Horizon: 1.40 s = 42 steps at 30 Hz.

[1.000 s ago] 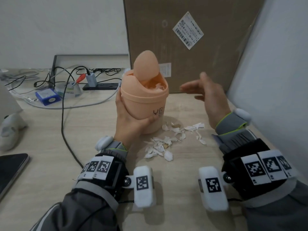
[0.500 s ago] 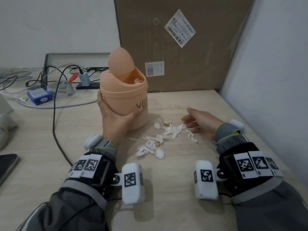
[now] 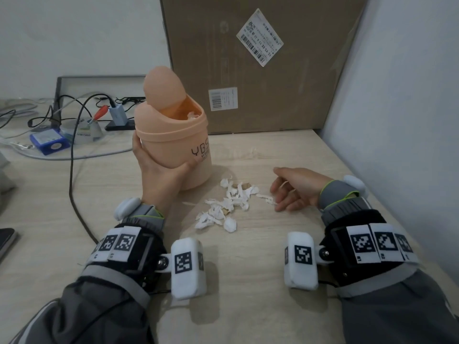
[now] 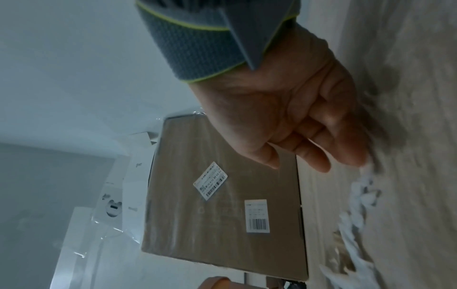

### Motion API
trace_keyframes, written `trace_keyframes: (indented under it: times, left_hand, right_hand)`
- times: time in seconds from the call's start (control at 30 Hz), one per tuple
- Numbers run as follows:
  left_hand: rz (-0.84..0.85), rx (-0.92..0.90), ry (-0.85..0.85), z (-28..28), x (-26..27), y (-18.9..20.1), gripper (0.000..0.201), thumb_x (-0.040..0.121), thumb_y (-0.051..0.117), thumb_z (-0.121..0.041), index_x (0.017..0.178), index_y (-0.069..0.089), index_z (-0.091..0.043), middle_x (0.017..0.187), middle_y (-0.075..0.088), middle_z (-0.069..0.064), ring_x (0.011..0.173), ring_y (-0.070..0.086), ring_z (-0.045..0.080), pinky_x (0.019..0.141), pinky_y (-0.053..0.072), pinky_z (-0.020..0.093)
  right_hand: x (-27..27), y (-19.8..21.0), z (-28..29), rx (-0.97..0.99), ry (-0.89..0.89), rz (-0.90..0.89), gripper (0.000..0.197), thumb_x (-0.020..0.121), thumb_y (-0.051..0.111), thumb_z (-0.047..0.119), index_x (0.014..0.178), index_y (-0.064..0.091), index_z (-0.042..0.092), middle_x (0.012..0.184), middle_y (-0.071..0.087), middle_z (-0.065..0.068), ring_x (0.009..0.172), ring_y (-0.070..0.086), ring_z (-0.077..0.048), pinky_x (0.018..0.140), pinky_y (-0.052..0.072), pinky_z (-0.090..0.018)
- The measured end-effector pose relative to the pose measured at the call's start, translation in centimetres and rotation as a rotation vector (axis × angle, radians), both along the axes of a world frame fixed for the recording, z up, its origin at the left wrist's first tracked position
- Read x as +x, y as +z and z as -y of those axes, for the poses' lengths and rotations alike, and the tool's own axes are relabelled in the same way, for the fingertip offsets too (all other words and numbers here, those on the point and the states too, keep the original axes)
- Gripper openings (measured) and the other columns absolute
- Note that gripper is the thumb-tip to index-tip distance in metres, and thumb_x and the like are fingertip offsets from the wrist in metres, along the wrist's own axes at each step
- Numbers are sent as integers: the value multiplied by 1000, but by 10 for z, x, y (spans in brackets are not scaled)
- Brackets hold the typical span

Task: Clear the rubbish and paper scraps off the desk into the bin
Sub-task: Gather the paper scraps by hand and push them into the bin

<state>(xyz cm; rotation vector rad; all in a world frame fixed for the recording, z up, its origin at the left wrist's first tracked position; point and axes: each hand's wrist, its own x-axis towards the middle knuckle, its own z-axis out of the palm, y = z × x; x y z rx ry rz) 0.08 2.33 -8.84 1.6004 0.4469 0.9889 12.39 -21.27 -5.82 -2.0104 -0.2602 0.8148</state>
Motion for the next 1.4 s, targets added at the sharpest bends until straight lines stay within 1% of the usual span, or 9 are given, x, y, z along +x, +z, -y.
trace_keyframes:
  times: [0.13,0.33,0.47,0.63,0.77,0.97,1.17,1.27,1.4]
  left_hand:
    - [4,-16,2,1,0,1,137,48,89,-48,154,4,-36,153,36,-3,135,45,16,113,42,48]
    - [11,-34,20,-1,0,0,137,48,90,-48,155,4,-35,154,36,-3,136,45,17,113,41,48]
    - [27,-38,33,-2,-1,0,136,49,90,-47,155,4,-35,154,35,-3,136,44,17,113,41,48]
    - [42,-53,36,-3,0,0,135,50,88,-45,155,5,-34,152,36,-3,135,45,15,114,42,47]
    - [38,-56,35,-3,0,0,135,50,88,-46,156,5,-33,153,36,-3,135,45,16,113,42,46]
    - [29,-53,30,-3,0,0,136,49,88,-46,155,4,-33,153,35,-2,136,44,17,114,41,47]
    - [23,-50,23,-4,0,0,136,49,88,-46,155,4,-34,153,35,-3,136,44,17,114,41,46]
    - [10,-36,23,-4,0,-1,134,51,89,-46,154,4,-36,154,35,-3,137,44,17,114,41,47]
    - [-2,-28,16,-3,1,-1,133,50,89,-48,152,5,-39,153,35,-3,136,44,17,113,42,47]
  right_hand:
    - [-9,0,-11,121,145,-19,46,98,35,43,88,61,8,75,66,-9,65,69,-20,49,51,-22]
    - [-32,11,-18,219,254,76,36,97,43,37,82,63,12,74,64,-6,61,63,-18,45,42,-20]
    - [-60,9,-32,288,564,-88,27,98,44,29,107,62,11,101,68,-6,81,69,-19,56,53,-20]
    - [-72,-2,-44,291,775,-227,34,98,45,16,131,50,17,133,55,1,106,63,-19,73,54,-20]
    - [-68,-8,-49,290,686,-239,36,98,44,15,134,45,11,137,52,-11,106,61,-17,76,52,-19]
    - [-54,-2,-41,298,405,-158,27,97,47,19,119,56,5,112,62,-6,86,66,-15,57,53,-16]
    - [-38,9,-29,301,92,289,16,90,60,20,89,66,5,78,67,-5,48,50,-9,37,32,-13]
    - [-32,6,-27,172,51,532,25,82,69,32,98,66,13,90,65,0,64,55,-10,54,42,-12]
    - [-32,-1,-28,-224,386,630,70,72,73,50,133,47,29,127,44,0,108,48,-13,94,41,-28]
